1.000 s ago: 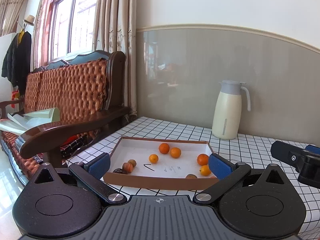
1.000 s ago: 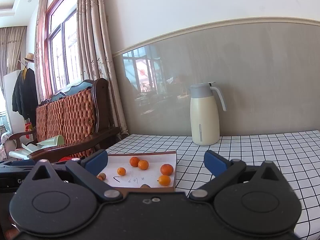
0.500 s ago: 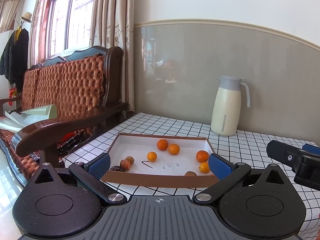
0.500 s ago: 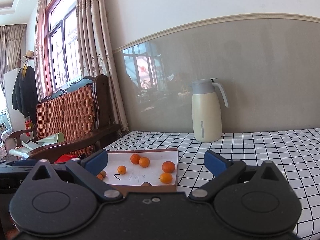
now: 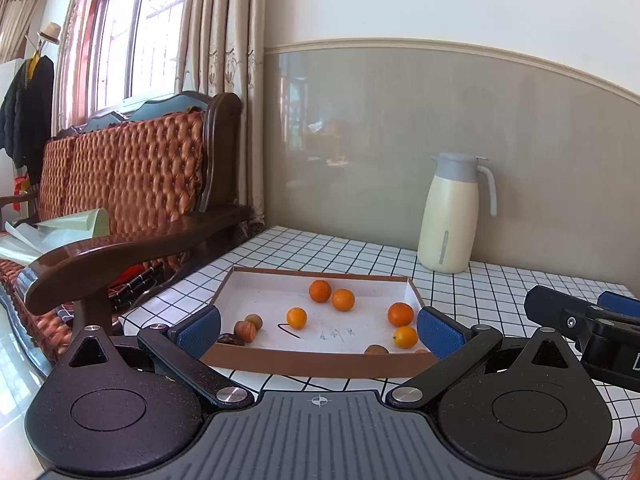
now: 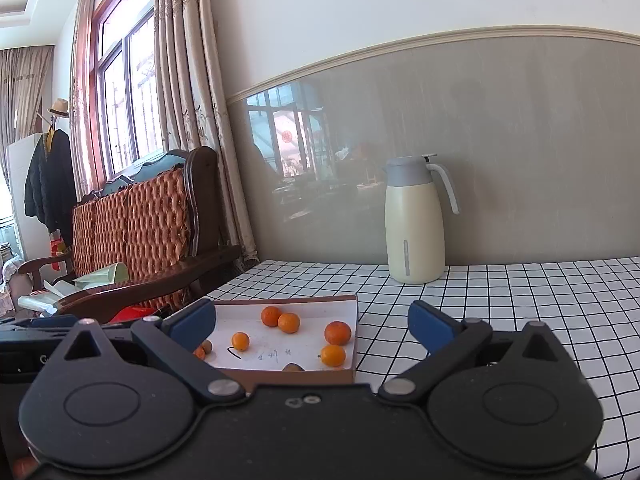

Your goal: Organize fruits

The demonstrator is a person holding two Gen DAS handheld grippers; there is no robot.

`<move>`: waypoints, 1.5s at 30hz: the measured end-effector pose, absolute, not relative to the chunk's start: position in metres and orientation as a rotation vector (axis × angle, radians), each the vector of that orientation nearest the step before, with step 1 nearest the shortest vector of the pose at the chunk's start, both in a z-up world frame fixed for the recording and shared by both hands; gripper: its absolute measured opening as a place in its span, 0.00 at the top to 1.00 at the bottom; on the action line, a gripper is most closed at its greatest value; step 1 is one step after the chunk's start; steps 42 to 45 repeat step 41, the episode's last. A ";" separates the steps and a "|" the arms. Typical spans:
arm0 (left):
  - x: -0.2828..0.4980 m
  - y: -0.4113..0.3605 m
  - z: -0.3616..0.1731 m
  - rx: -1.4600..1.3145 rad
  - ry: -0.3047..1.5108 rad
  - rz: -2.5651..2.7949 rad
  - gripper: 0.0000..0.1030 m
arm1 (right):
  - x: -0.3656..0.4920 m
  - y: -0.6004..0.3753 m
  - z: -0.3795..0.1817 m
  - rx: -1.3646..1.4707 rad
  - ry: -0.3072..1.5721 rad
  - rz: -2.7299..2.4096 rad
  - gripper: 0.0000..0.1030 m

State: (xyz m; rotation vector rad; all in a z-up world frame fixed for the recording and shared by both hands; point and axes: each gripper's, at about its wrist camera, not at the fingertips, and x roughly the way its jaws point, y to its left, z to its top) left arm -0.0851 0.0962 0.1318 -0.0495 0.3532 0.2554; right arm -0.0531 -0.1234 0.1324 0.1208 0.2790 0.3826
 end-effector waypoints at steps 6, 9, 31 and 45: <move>-0.083 0.096 0.132 -0.056 0.351 0.254 0.00 | -0.054 -0.123 0.132 0.118 0.278 0.383 0.06; -0.083 0.096 0.132 -0.055 0.352 0.254 0.00 | -0.054 -0.122 0.132 0.115 0.279 0.383 0.06; -0.084 0.102 0.126 -0.058 0.352 0.270 0.00 | -0.042 -0.116 0.125 0.074 0.312 0.304 0.06; -0.089 0.106 0.122 -0.046 0.293 0.293 0.00 | -0.042 -0.115 0.123 0.073 0.310 0.307 0.06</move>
